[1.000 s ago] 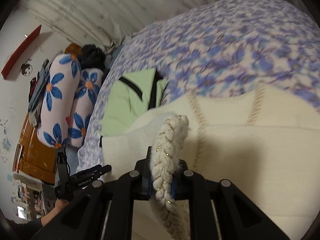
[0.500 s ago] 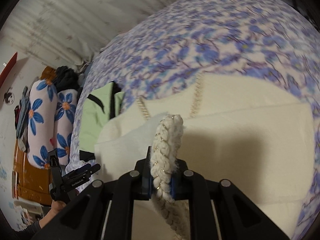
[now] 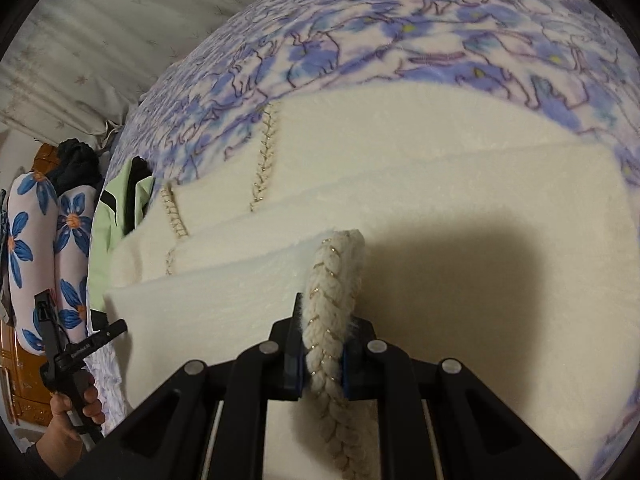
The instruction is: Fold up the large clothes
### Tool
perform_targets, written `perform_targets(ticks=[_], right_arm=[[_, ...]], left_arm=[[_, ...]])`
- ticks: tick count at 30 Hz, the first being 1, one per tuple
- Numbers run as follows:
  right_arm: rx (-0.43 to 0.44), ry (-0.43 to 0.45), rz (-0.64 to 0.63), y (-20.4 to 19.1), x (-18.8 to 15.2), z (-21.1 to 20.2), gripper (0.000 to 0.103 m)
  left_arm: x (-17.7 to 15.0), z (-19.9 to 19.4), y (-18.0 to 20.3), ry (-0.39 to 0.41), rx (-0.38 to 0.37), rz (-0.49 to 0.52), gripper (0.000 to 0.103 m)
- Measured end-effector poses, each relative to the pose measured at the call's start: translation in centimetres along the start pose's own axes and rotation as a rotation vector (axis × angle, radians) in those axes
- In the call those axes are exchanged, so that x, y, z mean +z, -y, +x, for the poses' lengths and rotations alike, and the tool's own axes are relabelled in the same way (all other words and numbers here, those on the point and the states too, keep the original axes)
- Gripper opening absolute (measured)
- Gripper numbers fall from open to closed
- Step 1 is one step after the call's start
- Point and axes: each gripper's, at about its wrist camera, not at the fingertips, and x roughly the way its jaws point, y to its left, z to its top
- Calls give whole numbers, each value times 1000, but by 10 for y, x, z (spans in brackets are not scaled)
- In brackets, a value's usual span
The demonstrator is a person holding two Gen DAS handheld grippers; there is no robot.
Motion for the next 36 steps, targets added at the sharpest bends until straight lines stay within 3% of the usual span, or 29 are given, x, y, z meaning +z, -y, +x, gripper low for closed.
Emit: perform_targets(ticks=[1,3,4,7,10,12,15,21,24,26,28,29,36], right_arm=[[6,-1,-1,1,0,0,12],[13,-1,-11,2,0,0,12],[15,-2,-18,2,-1,-1,12],[17,-1,-19,0,0,-4,12],[30,37,-37,-12,2,-15,12],[39,83,-69,-23,5,-27,12],[21,138,-90,-31,9,-32,12],[-59,66,-76,-12,9,13,13],[-36,60,-53,-9,12,11,18],[-33,57,-46,-7,10,0,31],[-14,58,-46,-2,2,-15,43],[-9,52,-47,1,-4,-23,46],[-16,-23,-62,17,-52,-35,46]], left_arm=[[1,1,-3,3,-45,-19,52],[5,1,-8,-2,-87,-48,37],[6,0,-8,5,-96,-53,19],[4,-13,-1,50,-71,-36,11],[-2,-44,23,167,30,44,9],[-8,-68,38,264,92,71,9],[-12,-73,46,315,166,79,9],[-2,-16,46,220,250,50,12],[-1,-9,39,198,242,12,20],[-3,-14,36,191,215,18,28],[-8,-24,32,173,169,33,58],[-13,-30,29,176,157,38,62],[-60,-41,16,102,150,62,65]])
